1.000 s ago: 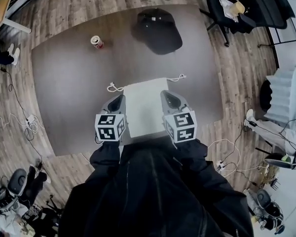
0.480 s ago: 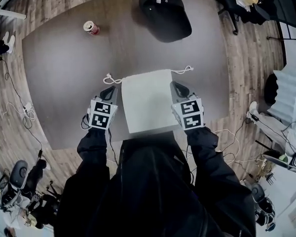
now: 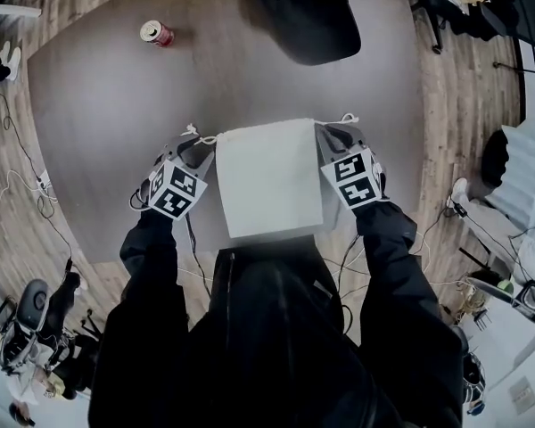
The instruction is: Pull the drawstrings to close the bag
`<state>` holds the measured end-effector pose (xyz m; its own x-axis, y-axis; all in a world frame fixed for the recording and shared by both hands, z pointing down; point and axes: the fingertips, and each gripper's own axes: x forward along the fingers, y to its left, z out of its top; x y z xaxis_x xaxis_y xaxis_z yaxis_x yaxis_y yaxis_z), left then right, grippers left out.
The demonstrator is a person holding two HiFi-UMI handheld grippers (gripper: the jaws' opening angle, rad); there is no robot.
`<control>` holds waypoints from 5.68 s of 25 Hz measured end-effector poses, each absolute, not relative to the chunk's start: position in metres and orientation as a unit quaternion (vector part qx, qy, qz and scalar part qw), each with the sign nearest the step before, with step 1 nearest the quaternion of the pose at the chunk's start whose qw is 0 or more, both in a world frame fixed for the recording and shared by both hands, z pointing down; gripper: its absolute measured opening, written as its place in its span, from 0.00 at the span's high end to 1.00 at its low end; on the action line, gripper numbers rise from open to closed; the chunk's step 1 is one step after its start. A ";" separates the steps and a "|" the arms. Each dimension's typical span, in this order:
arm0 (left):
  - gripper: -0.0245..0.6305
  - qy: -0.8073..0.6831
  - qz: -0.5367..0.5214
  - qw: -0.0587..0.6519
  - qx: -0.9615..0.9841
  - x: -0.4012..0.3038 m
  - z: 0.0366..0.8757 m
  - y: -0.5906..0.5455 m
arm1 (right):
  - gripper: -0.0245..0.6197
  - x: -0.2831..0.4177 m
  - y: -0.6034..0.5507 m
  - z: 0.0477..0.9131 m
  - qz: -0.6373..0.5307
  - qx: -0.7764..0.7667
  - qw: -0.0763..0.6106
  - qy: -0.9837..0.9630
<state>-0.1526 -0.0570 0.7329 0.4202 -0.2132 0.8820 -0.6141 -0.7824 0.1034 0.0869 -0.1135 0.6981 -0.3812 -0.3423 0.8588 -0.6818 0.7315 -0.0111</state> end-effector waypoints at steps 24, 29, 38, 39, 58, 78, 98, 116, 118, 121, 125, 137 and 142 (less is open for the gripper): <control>0.72 -0.140 0.542 0.155 0.814 -0.140 0.767 -0.068 | 0.77 0.094 -0.122 0.764 0.119 0.144 0.591 -0.785; 0.88 -0.144 0.547 0.165 0.808 -0.147 0.769 -0.075 | 0.87 0.090 -0.115 0.767 0.136 0.134 0.583 -0.790; 0.88 -0.108 0.594 0.110 0.789 -0.146 0.772 -0.074 | 0.87 0.089 -0.118 0.767 0.157 0.151 0.579 -0.785; 0.88 -0.104 0.602 0.102 0.785 -0.146 0.772 -0.074 | 0.87 0.089 -0.118 0.767 0.158 0.156 0.579 -0.785; 0.91 -0.376 0.460 0.258 0.762 -0.157 0.716 -0.089 | 0.92 0.089 -0.132 0.691 0.198 0.355 0.440 -0.801; 0.91 -0.590 0.184 0.247 0.747 -0.159 0.473 -0.124 | 0.92 0.111 -0.143 0.454 0.110 0.539 0.249 -0.797; 0.91 -0.675 0.091 0.241 0.692 -0.199 0.402 -0.128 | 0.92 0.143 -0.139 0.405 0.118 0.597 0.204 -0.767; 0.91 -0.712 0.077 0.251 0.651 -0.233 0.405 -0.119 | 0.92 0.172 -0.136 0.417 0.134 0.619 0.209 -0.745; 0.91 -0.715 0.076 0.253 0.647 -0.236 0.406 -0.117 | 0.92 0.174 -0.135 0.418 0.138 0.621 0.209 -0.742; 0.91 -0.719 0.076 0.256 0.641 -0.243 0.407 -0.113 | 0.92 0.179 -0.133 0.422 0.145 0.625 0.210 -0.737; 0.91 -0.724 0.075 0.262 0.634 -0.248 0.412 -0.109 | 0.92 0.185 -0.130 0.429 0.149 0.629 0.214 -0.732; 0.91 -0.733 0.075 0.266 0.621 -0.260 0.416 -0.102 | 0.92 0.201 -0.127 0.441 0.165 0.640 0.216 -0.719; 0.91 -0.740 0.076 0.268 0.613 -0.270 0.418 -0.098 | 0.92 0.209 -0.125 0.442 0.170 0.648 0.216 -0.711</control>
<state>-0.2702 -0.0982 0.4181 -0.1060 -0.8658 0.4891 -0.9471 0.2378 0.2156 0.2092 -0.1252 0.4424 -0.0672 -0.8470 0.5273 -0.9939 0.1034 0.0394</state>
